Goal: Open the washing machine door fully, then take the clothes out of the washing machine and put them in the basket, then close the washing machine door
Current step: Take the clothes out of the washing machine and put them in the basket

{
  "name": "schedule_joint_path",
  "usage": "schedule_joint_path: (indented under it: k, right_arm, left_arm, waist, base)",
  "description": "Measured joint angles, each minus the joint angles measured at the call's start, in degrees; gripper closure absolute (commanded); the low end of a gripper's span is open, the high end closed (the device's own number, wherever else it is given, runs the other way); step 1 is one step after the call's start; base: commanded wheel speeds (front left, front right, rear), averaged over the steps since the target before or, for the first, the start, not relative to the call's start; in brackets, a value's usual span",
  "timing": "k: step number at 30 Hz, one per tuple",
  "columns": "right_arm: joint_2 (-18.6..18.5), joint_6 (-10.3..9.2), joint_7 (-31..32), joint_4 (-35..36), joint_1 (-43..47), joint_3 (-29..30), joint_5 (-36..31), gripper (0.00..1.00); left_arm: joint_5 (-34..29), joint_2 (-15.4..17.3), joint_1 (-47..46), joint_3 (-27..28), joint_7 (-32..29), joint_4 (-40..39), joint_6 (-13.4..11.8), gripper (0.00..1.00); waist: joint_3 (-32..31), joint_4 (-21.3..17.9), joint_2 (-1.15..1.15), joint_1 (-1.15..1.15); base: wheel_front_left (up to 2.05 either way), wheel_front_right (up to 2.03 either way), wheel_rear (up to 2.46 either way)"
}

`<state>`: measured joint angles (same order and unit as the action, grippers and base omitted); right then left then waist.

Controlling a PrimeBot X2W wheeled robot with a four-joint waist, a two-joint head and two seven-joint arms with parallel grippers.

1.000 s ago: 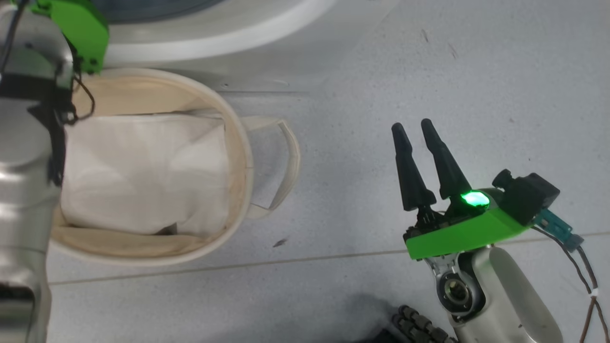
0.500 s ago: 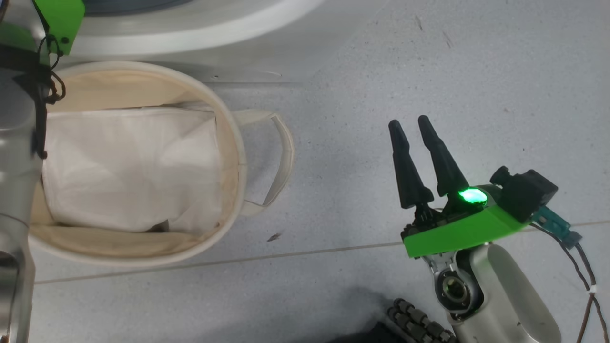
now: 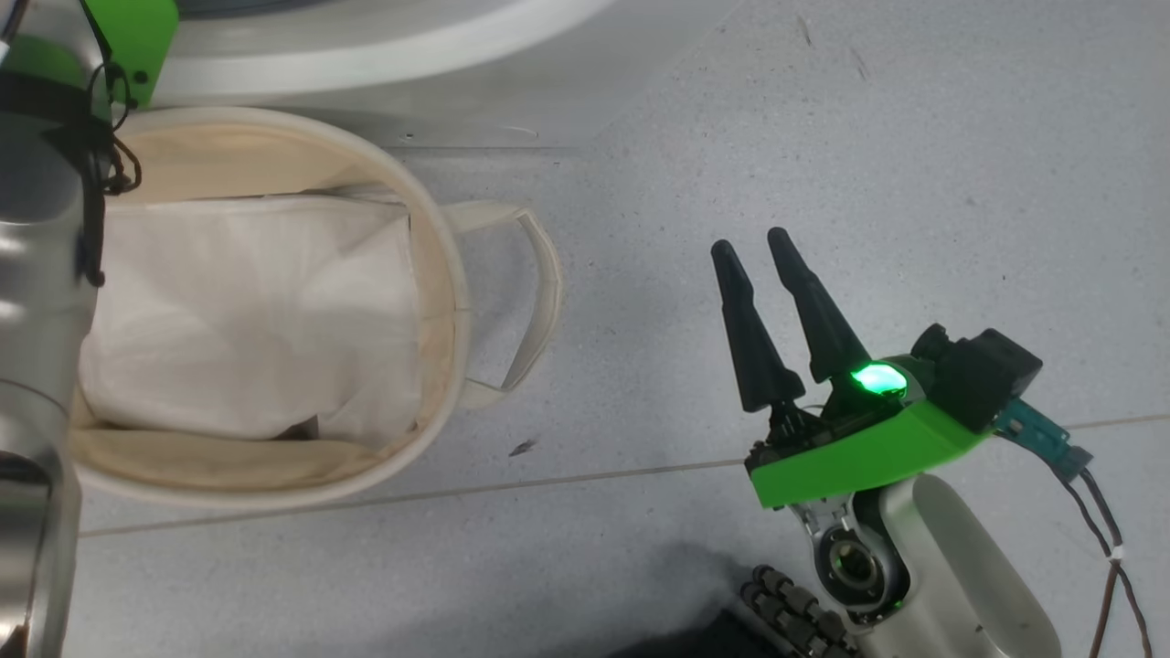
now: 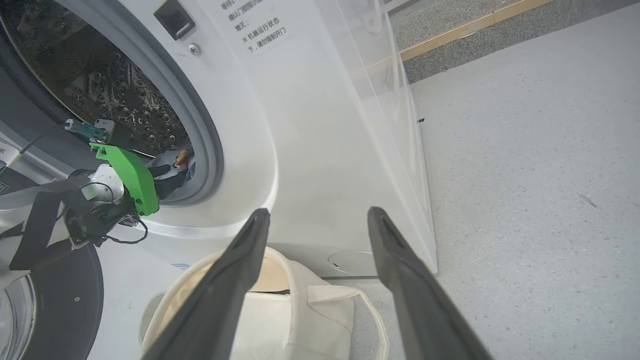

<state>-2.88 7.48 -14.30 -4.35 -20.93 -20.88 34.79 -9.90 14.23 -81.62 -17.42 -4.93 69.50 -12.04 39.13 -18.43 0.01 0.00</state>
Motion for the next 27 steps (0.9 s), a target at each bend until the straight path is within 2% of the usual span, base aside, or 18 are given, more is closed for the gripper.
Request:
schedule_joint_path:
  k: [1,2,3,11,16,18,21,22,27]
  right_arm:
    - [0.0,0.0,0.0,-0.01,0.0,0.04,0.0,0.0]
    - [0.0,0.0,0.0,-0.01,0.0,0.11,-0.01,0.0]
    - [0.0,0.0,0.0,-0.01,0.0,0.14,-0.01,0.0]
    - [0.0,0.0,0.0,-0.1,-0.01,0.42,-0.6,0.0]
    - [-0.01,0.0,0.0,-0.11,0.14,0.36,-1.72,0.0]
    - [-0.01,0.0,0.0,-0.31,0.35,0.36,-2.52,0.0]
    - [-0.03,0.0,0.0,-0.71,0.82,0.46,-3.21,0.0]
    - [-0.03,0.0,0.0,-0.71,0.82,0.46,-3.21,0.0]
    - [-0.07,0.0,0.0,-1.35,2.69,1.4,-4.2,0.0]
  left_arm:
    - [0.0,0.03,-0.29,-0.09,0.18,0.37,0.05,0.0]
    - [0.0,0.09,-0.52,-0.14,0.73,0.62,0.24,0.57]
    - [0.0,0.18,-0.64,-0.18,1.26,0.86,0.29,1.0]
    - [3.18,-0.53,-0.6,0.89,9.55,1.33,0.51,1.0]
    - [8.62,-2.45,0.94,4.19,18.66,-2.38,2.55,1.0]
    - [10.12,-3.31,3.14,4.94,19.24,-7.15,3.09,1.0]
    - [11.85,-3.68,9.0,5.5,19.33,-21.34,3.59,1.0]
    - [11.85,-3.68,9.0,5.5,19.33,-21.34,3.59,1.0]
    - [12.98,-3.67,20.87,5.8,19.67,-39.8,3.77,1.0]
  waist:
    - [0.06,0.0,0.0,0.0]
    - [0.11,0.0,0.0,0.0]
    - [0.13,0.02,0.0,0.0]
    - [-1.18,0.75,0.0,0.0]
    - [-3.45,1.46,0.0,0.0]
    - [-4.5,1.89,0.0,0.0]
    - [-6.12,2.63,0.0,0.0]
    - [-6.12,2.63,0.0,0.0]
    - [-8.82,4.04,0.0,0.0]
  base:
    - [0.0,0.0,0.0]
    - [0.0,0.0,0.0]
    - [0.0,0.0,0.0]
    - [0.0,0.0,0.0]
    - [0.0,0.0,0.0]
    - [0.0,0.0,0.0]
    - [0.0,0.0,0.0]
    - [0.0,0.0,0.0]
    - [0.0,0.0,0.0]
